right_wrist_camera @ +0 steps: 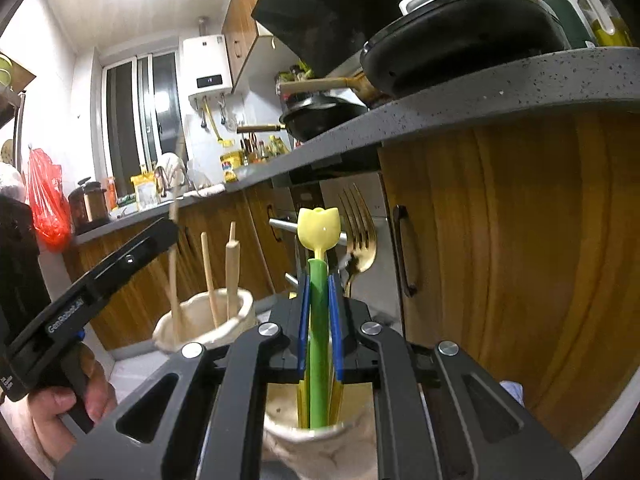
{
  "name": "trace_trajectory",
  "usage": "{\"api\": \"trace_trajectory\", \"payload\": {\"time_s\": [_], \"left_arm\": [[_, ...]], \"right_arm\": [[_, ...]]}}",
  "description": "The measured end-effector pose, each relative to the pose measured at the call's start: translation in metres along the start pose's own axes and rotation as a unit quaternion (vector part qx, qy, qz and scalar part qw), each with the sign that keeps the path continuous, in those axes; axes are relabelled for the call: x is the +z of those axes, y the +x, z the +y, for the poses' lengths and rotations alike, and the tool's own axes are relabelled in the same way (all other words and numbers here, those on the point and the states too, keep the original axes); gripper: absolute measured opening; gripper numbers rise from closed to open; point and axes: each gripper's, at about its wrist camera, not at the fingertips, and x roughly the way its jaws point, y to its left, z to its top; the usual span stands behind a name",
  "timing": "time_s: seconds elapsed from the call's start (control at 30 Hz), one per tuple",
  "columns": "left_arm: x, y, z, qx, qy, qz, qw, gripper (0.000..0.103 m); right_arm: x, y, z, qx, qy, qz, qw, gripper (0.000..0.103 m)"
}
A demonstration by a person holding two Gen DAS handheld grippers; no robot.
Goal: Organize utensils
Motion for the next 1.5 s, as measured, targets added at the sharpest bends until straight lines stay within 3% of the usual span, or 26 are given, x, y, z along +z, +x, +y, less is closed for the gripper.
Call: {"api": "trace_trajectory", "payload": {"time_s": [0.27,0.43,0.57,0.6,0.63,0.7,0.73,0.8,0.83,0.9,0.97,1.07,1.13,1.2,1.37,1.5], "left_arm": [[-0.021,-0.017,0.005,0.002,-0.007,0.066,0.9978,0.005],[-0.028,-0.013,-0.001,0.002,0.014,0.085,0.9963,0.005],[-0.03,-0.014,-0.003,0.004,0.025,0.088,0.9958,0.008],[-0.031,-0.014,-0.003,0.004,0.024,0.09,0.9956,0.013],[-0.031,-0.014,-0.003,0.002,0.023,0.091,0.9955,0.013],[-0.032,-0.017,-0.004,0.004,0.025,0.092,0.9954,0.014],[-0.033,-0.019,-0.005,0.005,0.026,0.091,0.9955,0.017],[-0.034,-0.025,-0.008,0.011,0.028,0.09,0.9955,0.045],[-0.035,-0.029,-0.008,0.011,0.026,0.092,0.9953,0.049],[-0.037,-0.036,-0.009,0.016,0.023,0.099,0.9947,0.049],[-0.04,-0.043,-0.008,0.024,0.02,0.106,0.9939,0.05],[-0.045,-0.056,-0.004,0.033,0.005,0.112,0.9932,0.068],[-0.049,-0.066,-0.002,0.04,0.0,0.114,0.9927,0.07],[-0.053,-0.074,-0.001,0.05,0.0,0.116,0.992,0.072],[-0.062,-0.089,0.0,0.082,0.002,0.119,0.9895,0.087],[-0.068,-0.098,-0.005,0.107,0.027,0.11,0.9878,0.094]], "right_arm": [[-0.018,-0.015,-0.003,-0.018,-0.007,0.053,0.998,0.009],[-0.02,-0.012,-0.006,-0.026,0.001,0.07,0.997,0.01],[-0.02,-0.014,-0.005,-0.031,-0.004,0.069,0.997,0.015],[-0.02,-0.017,-0.005,-0.033,-0.005,0.068,0.997,0.023],[-0.019,-0.018,-0.005,-0.033,-0.005,0.066,0.997,0.026],[-0.021,-0.025,-0.004,-0.045,-0.008,0.063,0.997,0.026],[-0.021,-0.029,-0.003,-0.05,-0.01,0.063,0.997,0.026],[-0.023,-0.035,-0.002,-0.058,-0.009,0.066,0.996,0.027],[-0.025,-0.039,-0.002,-0.059,-0.009,0.068,0.996,0.029],[-0.031,-0.048,0.002,-0.064,-0.009,0.074,0.995,0.036],[-0.037,-0.056,0.006,-0.065,-0.013,0.078,0.995,0.038],[-0.045,-0.066,0.017,-0.072,-0.029,0.079,0.994,0.046],[-0.052,-0.073,0.024,-0.078,-0.041,0.077,0.993,0.049],[-0.058,-0.08,0.03,-0.085,-0.05,0.075,0.992,0.06],[-0.069,-0.09,0.042,-0.104,-0.084,0.063,0.989,0.075],[-0.074,-0.097,0.051,-0.11,-0.101,0.045,0.988,0.086]]}}
